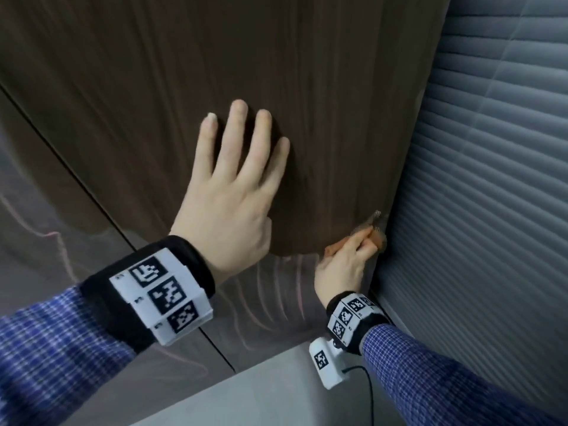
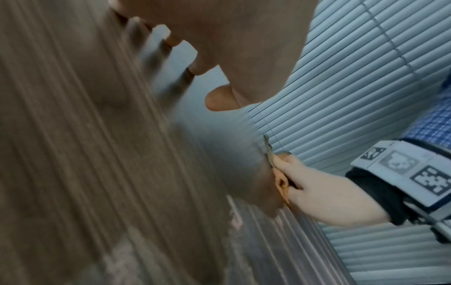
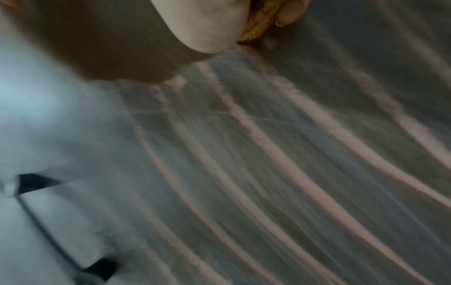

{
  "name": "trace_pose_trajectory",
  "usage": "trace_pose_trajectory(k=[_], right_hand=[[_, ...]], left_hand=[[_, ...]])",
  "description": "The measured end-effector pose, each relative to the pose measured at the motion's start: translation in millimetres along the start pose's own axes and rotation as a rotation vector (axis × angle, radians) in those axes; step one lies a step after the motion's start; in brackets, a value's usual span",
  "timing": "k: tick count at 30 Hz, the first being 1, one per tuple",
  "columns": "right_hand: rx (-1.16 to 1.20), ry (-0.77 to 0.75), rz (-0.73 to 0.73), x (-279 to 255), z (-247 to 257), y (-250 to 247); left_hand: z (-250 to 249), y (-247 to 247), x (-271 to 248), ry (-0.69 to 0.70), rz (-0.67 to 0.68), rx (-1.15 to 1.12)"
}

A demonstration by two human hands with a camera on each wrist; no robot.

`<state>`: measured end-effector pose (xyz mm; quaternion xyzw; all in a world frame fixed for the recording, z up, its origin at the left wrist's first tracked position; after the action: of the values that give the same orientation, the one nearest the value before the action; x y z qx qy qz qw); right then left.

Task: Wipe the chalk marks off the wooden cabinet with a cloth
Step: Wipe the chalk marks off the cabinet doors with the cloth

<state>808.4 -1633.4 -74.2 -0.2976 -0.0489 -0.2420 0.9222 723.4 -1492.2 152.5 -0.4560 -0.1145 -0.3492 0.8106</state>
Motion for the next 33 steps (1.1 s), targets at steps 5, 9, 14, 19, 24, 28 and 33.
trace_pose_trajectory(k=[5,9,14,19,24,28,33], right_hand=[[0.034,0.529,0.165,-2,-108,35],[0.105,0.5,0.12,-3,-107,44],[0.226,-0.007,-0.021,21,-4,-12],[0.304,-0.141,-0.14,23,10,-17],[0.302,0.138,-0.101,-6,-79,36],[0.217,0.42,0.013,-28,-142,81],[0.172,0.718,0.207,-38,-180,98]], left_hand=[[1,7,0,0.009,-0.013,0.005],[3,10,1,0.003,-0.018,-0.01],[0,12,1,0.003,-0.014,-0.026],[2,13,-1,0.004,-0.037,-0.03],[4,14,-2,0.01,-0.068,-0.039],[3,14,-1,-0.004,-0.084,-0.027],[2,12,1,-0.031,-0.098,-0.011]])
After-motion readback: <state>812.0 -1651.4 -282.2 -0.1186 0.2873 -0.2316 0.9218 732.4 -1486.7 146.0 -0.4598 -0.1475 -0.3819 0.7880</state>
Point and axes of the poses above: each hand's wrist, its own x-axis towards the middle knuckle, its own y-axis out of the palm, z = x × y, the point moved 6 cm from there along x, towards the middle knuckle
